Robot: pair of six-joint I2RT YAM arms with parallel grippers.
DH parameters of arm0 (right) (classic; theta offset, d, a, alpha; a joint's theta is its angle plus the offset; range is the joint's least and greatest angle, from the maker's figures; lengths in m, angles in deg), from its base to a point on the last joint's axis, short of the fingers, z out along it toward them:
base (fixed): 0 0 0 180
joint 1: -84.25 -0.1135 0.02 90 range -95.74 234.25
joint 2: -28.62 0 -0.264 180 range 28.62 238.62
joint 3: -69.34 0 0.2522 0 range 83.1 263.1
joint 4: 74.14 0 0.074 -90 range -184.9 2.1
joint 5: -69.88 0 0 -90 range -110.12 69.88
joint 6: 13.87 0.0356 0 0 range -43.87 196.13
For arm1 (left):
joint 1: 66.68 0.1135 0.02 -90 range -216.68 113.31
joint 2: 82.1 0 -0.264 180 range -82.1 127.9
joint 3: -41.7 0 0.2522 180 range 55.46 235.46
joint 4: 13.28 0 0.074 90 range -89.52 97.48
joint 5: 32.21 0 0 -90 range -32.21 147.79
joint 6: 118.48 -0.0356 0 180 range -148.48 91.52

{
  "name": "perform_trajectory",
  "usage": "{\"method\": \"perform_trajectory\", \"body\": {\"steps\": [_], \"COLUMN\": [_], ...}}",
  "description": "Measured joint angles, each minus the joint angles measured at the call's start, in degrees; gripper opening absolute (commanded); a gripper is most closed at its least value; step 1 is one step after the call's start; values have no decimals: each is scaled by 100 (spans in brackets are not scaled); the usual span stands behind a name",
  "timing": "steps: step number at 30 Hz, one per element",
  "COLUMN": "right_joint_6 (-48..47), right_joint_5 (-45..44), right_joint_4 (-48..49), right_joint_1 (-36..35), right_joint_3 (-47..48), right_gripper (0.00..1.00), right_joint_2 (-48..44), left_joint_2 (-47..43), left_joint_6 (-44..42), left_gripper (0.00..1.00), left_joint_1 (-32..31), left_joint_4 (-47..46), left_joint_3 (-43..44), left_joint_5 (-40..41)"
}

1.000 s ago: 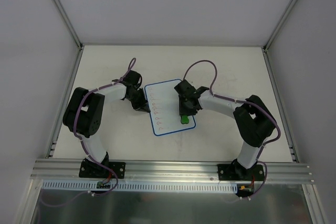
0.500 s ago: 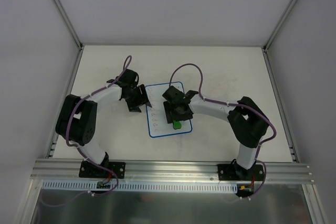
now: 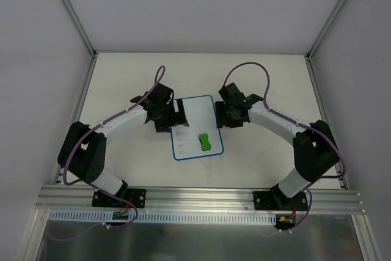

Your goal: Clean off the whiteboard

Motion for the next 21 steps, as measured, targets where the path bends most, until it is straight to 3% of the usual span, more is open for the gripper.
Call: {"method": "perform_trajectory", "body": {"steps": [7, 19, 21], "right_joint_6": [-328, -240, -229], "right_joint_5": [245, 387, 459], "right_joint_4": [57, 481, 511], "right_joint_1": [190, 385, 396], "right_joint_3": [173, 278, 278], "right_gripper": [43, 32, 22], "right_joint_2": [422, 1325, 1331], "left_joint_2": [216, 664, 785], "left_joint_6": [308, 669, 702], "left_gripper": [84, 82, 82], "left_joint_1": [-708, -1381, -1471], "left_joint_4": [7, 13, 24], "left_joint_3": [195, 459, 557], "left_joint_5": [378, 763, 772]}}
